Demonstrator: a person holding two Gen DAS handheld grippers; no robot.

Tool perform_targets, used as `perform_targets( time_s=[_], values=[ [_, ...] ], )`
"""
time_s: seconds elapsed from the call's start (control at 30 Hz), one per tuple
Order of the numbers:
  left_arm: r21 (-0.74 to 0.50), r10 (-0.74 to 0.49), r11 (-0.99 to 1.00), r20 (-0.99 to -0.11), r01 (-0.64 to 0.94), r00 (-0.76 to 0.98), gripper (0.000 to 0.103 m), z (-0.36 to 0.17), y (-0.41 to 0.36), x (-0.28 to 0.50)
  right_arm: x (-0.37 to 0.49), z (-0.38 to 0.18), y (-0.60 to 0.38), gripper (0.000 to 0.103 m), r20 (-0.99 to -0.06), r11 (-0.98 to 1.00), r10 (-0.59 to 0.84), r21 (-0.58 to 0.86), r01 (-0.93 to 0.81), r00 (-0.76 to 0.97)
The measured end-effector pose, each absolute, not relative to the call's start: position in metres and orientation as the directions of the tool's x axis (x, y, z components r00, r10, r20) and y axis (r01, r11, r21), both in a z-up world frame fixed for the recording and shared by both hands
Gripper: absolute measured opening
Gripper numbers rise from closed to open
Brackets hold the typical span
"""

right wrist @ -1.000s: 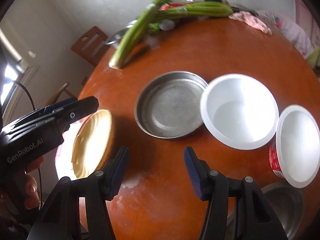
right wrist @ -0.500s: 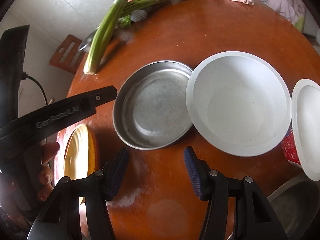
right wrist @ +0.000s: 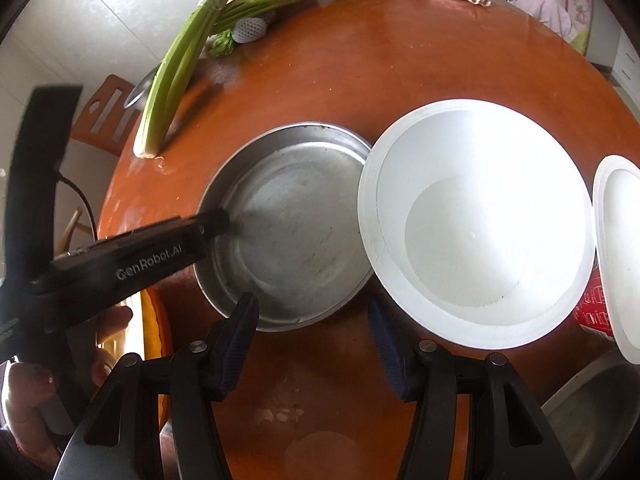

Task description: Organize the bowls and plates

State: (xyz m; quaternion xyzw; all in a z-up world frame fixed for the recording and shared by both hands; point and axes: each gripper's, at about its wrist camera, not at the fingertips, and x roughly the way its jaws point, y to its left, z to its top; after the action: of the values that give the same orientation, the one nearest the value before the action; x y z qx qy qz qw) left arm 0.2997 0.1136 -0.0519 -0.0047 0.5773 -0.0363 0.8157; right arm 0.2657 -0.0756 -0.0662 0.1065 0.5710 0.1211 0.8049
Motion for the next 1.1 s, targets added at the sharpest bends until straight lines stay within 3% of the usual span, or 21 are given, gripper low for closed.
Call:
perform_targets(
  time_s=[0.23, 0.43, 0.6, 1.1],
  values=[
    [-0.059, -0.072, 0.997, -0.94, 0.05, 0.332, 0.04, -0.052, 0.133, 0.292, 0.269, -0.066, -0.074, 0.059, -0.893, 0.952, 0.304, 0.296, -0.076, 0.33],
    [-0.079, -0.088, 0.996, -0.94, 0.041, 0.33, 0.023, -0.049, 0.15, 0.287, 0.271, -0.066, -0.066, 0.058, -0.885, 0.954, 0.301, 0.275, -0.123, 0.356],
    [-0.133, -0.14, 0.99, -0.934, 0.044, 0.328, 0.013, -0.048, 0.161, 0.284, 0.278, -0.069, -0.059, 0.046, -0.881, 0.958, 0.285, 0.247, -0.146, 0.377],
    [-0.17, -0.18, 0.984, -0.911, 0.061, 0.371, 0.012, -0.038, 0.154, 0.282, 0.266, -0.058, -0.034, 0.045, -0.868, 0.949, 0.286, 0.198, -0.246, 0.405]
  ],
)
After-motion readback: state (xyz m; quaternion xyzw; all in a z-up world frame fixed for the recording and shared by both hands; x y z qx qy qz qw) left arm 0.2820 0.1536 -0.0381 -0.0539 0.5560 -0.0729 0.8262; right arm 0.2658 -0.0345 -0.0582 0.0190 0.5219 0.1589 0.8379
